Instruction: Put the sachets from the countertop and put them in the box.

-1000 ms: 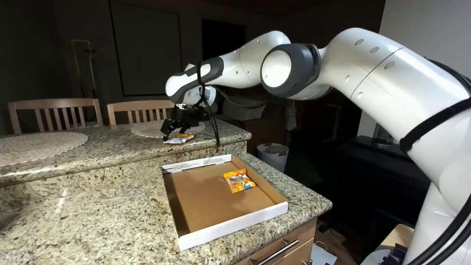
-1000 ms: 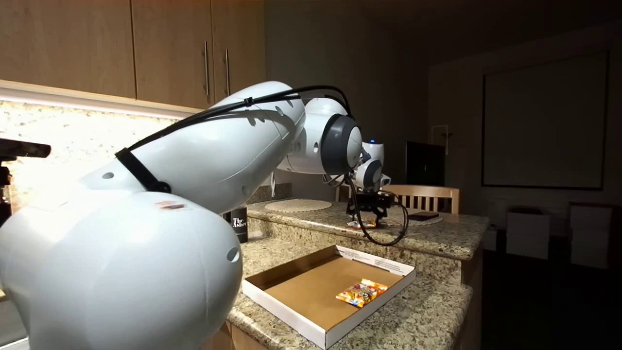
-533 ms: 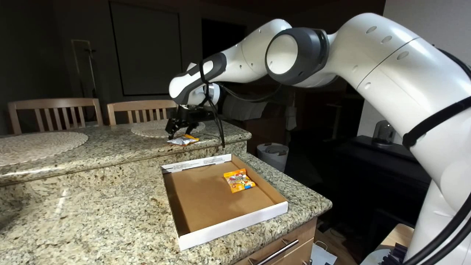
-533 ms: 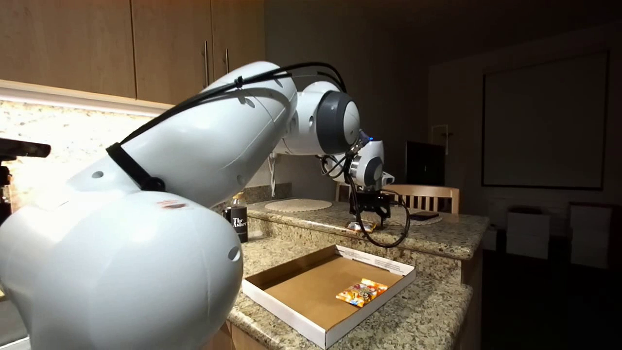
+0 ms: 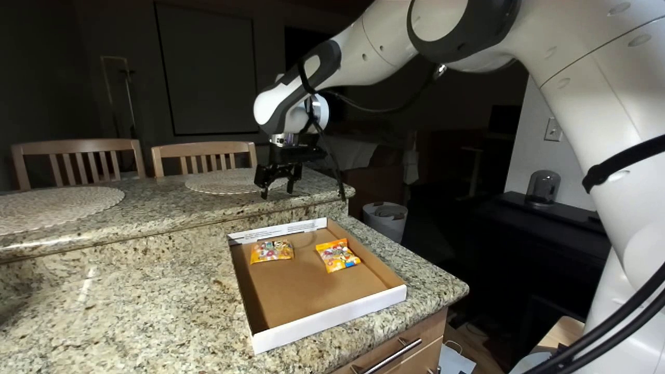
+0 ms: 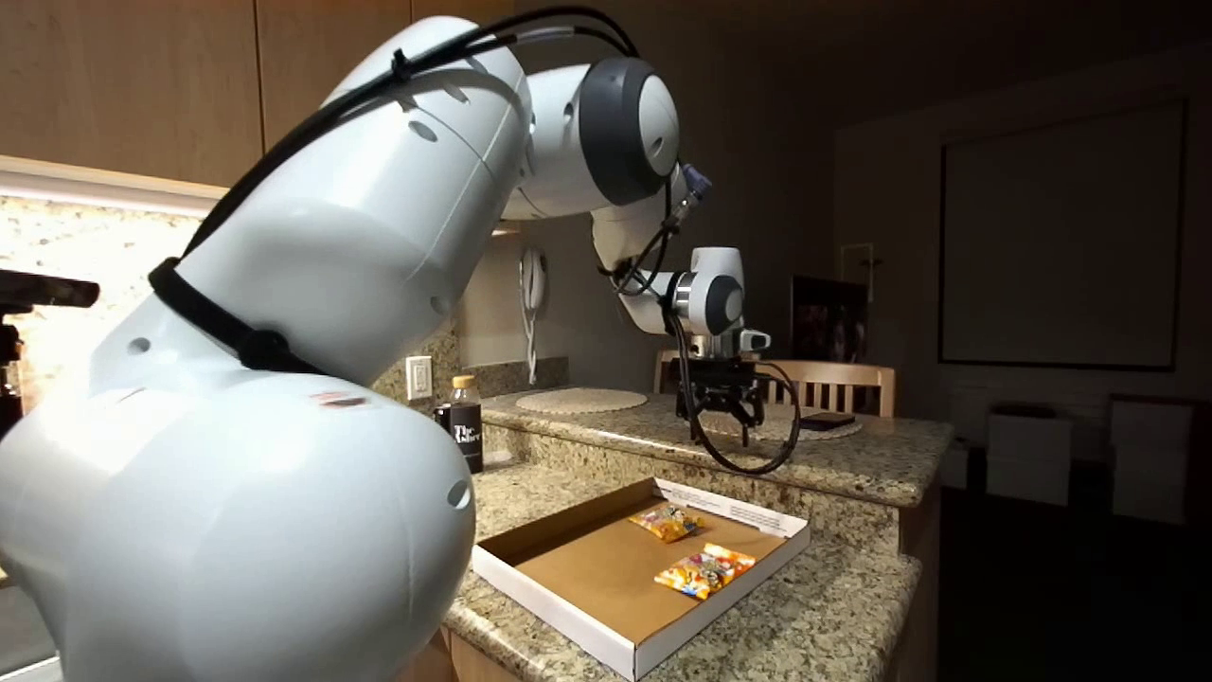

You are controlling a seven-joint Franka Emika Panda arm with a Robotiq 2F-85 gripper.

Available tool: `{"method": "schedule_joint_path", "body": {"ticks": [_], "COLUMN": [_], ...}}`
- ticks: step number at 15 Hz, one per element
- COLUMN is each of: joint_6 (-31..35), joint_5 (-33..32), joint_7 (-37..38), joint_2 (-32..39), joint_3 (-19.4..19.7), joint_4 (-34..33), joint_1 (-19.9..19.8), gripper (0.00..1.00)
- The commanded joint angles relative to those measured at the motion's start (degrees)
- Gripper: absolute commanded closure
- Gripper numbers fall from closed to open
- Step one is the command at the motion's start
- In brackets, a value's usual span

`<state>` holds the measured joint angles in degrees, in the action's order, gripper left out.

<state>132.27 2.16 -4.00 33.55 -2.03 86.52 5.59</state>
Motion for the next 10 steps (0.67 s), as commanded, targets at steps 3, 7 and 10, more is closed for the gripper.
{"method": "schedule_joint_path", "body": {"ticks": [3,7,10], "joint_6": [1.64,-8.86,-20.21], "joint_5": [-4.68,-6.49,-4.23], "joint_7": [7.19,7.32,4.9], "joint_2": [-16.16,-27.39,-32.51], "joint_3": [1.92,1.26,-0.13], "joint_4": [19.3,28.9,31.16], "joint_1": [0.92,0.25,-0.2], "gripper": [0.0,0.0,0.0]}}
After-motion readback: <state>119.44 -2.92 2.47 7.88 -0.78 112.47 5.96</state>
